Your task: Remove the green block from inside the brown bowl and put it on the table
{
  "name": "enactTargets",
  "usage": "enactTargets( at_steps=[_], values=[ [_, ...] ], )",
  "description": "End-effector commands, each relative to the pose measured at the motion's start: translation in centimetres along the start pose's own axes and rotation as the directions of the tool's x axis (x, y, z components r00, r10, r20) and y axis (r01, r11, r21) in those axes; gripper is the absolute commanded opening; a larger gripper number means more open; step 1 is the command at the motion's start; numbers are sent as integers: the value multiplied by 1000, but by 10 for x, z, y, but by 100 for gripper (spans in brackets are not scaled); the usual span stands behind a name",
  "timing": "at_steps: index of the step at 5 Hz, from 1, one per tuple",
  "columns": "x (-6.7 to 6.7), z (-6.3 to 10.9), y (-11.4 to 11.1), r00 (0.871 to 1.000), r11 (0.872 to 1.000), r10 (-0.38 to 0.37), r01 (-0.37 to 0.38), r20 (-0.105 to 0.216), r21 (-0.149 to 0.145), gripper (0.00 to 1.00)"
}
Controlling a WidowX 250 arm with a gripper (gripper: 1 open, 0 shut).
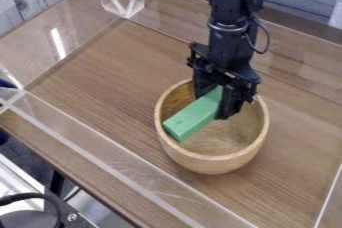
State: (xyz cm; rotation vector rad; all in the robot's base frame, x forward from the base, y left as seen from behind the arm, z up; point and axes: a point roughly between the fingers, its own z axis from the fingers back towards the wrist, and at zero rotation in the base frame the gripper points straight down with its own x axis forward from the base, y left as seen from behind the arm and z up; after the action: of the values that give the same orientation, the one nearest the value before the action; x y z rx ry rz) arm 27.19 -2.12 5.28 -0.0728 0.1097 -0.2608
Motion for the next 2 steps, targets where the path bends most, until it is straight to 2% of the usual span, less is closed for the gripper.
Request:
enactTargets(
  at_steps=[1, 2],
  values=[
    [5, 10, -1, 999, 1000, -7, 7, 38, 8, 0],
    [5, 10, -2, 999, 1000, -6, 6, 40, 7, 0]
  ],
)
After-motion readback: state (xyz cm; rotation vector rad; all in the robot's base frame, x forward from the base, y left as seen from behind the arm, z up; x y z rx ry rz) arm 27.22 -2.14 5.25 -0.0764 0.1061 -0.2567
